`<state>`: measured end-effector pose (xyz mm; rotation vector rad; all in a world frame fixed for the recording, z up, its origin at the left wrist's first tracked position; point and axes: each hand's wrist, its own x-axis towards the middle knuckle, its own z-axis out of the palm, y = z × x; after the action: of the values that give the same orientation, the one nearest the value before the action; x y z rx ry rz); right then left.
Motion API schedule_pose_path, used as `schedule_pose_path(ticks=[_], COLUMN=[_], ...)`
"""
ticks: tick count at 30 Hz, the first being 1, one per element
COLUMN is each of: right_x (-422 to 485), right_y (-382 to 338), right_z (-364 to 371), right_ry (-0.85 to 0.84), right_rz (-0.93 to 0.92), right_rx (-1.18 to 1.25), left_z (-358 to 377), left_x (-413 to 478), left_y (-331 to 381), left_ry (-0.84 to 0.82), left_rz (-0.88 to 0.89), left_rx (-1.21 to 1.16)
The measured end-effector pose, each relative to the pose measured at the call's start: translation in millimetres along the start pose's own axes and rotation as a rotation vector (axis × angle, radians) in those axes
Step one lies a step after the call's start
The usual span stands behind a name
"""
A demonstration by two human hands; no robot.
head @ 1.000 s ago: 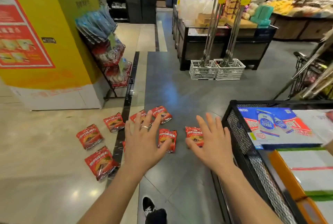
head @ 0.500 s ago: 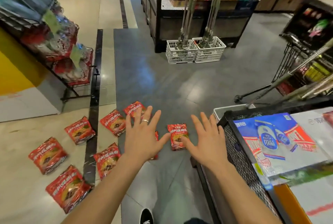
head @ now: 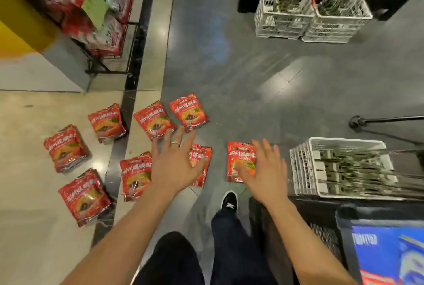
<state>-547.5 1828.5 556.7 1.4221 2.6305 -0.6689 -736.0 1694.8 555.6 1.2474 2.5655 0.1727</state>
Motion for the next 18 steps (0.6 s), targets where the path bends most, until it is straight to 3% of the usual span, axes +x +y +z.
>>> schedule_pose_path(ticks=[5, 11, 18], right_x=[113.1, 214.9, 283.8], right_y=[34.0, 108.7, 212.2], right_z=[64.1, 220.5, 429.7], right_ry=[-0.087, -0.236, -0.337], right_rz=[0.059, 0.185, 0.273], right_rx=[0.007, 0.02, -0.086], left_z=[84.2, 248.6, 476.6], left_x=[91.0, 172.7, 225.2], left_y=[-18.1, -61.7, -102.5], left_ry=[-0.139, -0.429, -0.474], left_rz=[-0.132, -0.23, -0.235], left_rx=[-0.019, 0.017, 0.028])
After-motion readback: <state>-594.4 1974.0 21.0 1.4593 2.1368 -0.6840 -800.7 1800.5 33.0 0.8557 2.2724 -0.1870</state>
